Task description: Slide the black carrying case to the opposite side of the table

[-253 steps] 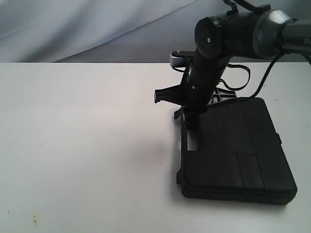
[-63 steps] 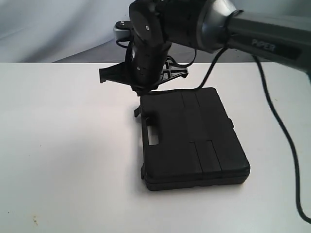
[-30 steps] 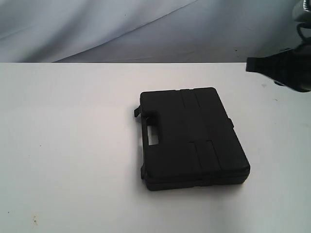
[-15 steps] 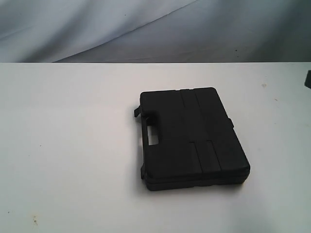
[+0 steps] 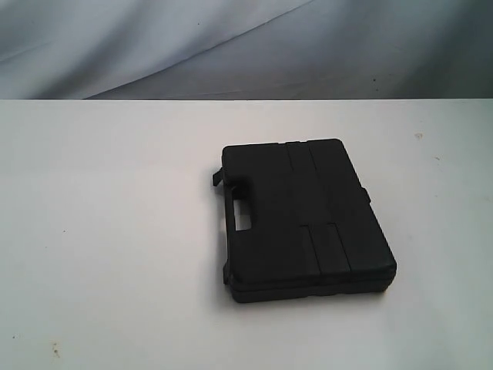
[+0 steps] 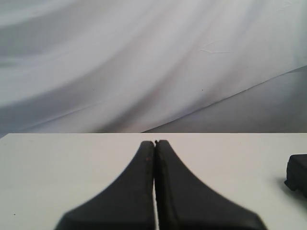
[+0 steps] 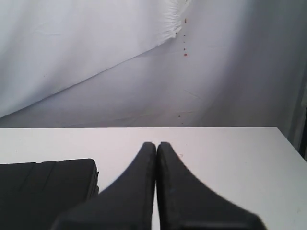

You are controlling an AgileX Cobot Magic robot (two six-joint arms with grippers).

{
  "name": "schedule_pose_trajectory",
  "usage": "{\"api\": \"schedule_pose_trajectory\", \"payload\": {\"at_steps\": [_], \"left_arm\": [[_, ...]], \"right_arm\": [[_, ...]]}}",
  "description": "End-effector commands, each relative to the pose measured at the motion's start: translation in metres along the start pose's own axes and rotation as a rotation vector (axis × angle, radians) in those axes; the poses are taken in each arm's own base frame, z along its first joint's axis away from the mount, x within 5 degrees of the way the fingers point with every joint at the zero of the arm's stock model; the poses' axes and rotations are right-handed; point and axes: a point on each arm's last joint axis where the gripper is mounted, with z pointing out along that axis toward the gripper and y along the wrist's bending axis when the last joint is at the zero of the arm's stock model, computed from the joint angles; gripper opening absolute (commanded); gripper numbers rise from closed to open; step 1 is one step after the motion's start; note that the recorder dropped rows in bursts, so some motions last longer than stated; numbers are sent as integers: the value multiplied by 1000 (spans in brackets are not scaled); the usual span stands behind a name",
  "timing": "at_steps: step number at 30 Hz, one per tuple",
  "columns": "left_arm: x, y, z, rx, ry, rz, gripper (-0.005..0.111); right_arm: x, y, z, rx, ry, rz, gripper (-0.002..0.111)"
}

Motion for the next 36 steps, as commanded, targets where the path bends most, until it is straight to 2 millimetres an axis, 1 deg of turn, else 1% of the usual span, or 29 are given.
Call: {"api": "schedule_pose_trajectory", "payload": {"at_steps": [1,7,9,13,16,19,24,36], "left_arm": [[0,0,0,1,-9,-11,0],[0,0,0,1,-9,-11,0],[0,0,0,1,-9,-11,0],[0,0,0,1,-9,-11,0],[0,0,0,1,-9,-11,0],[0,0,0,1,-9,-11,0],[0,0,0,1,-9,-11,0],[0,0,0,1,-9,-11,0]], "right_arm": [[8,2,-16,-16,-124,-24,0],[17,2,-33,-13,-191,-15,0],[22,2,-36,-11,-195,-16,0],[39,2,-42,-8,-193,-14,0],[40,1,-48,4,-208,-7,0],[45,-1,-53,29,-182,-13,0],[44,-2,-65,47,-239,-15,0],[49,-2,-64,53,-185,-28,0]]}}
